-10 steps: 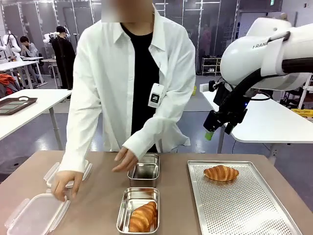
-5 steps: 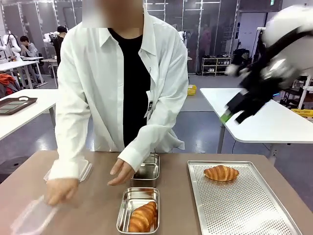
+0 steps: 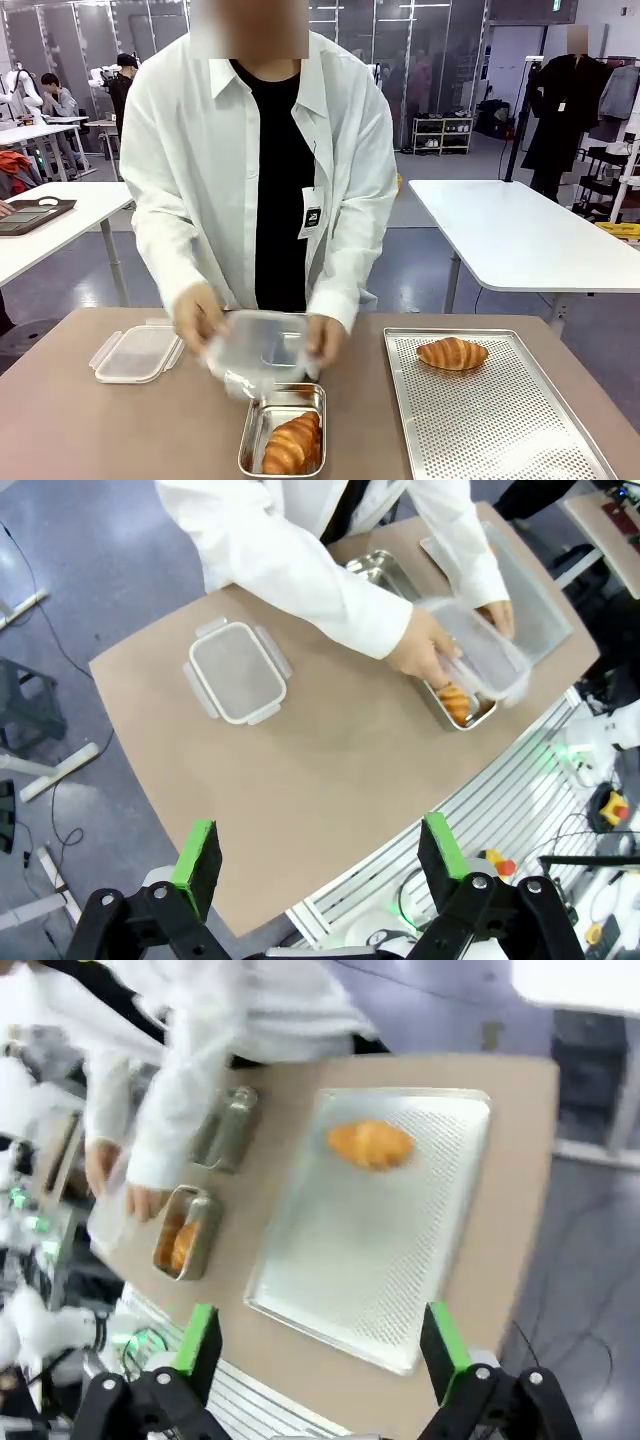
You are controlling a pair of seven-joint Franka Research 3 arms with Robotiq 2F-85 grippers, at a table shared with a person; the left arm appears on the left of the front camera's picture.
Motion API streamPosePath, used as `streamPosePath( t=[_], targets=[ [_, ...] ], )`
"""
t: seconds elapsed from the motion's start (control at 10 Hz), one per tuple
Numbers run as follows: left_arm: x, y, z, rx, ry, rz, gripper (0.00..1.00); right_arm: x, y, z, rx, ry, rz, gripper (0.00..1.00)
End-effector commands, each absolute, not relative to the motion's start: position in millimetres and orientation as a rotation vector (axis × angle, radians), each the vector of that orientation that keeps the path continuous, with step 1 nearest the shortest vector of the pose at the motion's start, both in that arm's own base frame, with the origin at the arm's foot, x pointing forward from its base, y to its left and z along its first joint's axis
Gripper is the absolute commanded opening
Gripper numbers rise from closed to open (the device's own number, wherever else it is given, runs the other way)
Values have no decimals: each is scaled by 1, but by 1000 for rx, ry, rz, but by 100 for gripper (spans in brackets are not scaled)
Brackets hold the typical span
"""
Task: Place the bread into the airtight container.
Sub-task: Pick up a Butter Roll and place it into an empty Airtight Container.
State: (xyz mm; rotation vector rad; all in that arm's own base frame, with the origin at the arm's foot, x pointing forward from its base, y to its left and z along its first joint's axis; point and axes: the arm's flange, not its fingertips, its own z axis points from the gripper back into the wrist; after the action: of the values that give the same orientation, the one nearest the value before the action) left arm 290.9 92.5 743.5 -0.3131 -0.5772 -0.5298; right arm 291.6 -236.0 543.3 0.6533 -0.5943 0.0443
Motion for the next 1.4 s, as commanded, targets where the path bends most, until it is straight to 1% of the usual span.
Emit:
streamPosePath(
  t=[0.0, 0.2, 0.3, 0.4, 0.5, 1.3],
  targets=[
    [290, 93, 746, -302, -575, -549, 100, 276, -231, 531, 565, -554, -93, 100],
    [290, 93, 746, -302, -575, -549, 100, 274, -218, 520, 439, -466, -186, 100],
    [290, 93, 746, -302, -575, -549, 100, 273, -208, 522, 423, -467, -206, 100],
    [290, 93, 746, -302, -575, -549, 100, 272, -196, 527, 413, -523, -253, 100],
    [290, 93, 746, -302, -575, -549, 100, 275, -235, 517, 452, -500, -163, 100],
    [290, 93, 746, -302, -575, -549, 100, 275, -235, 517, 452, -500, -163, 100]
  ],
)
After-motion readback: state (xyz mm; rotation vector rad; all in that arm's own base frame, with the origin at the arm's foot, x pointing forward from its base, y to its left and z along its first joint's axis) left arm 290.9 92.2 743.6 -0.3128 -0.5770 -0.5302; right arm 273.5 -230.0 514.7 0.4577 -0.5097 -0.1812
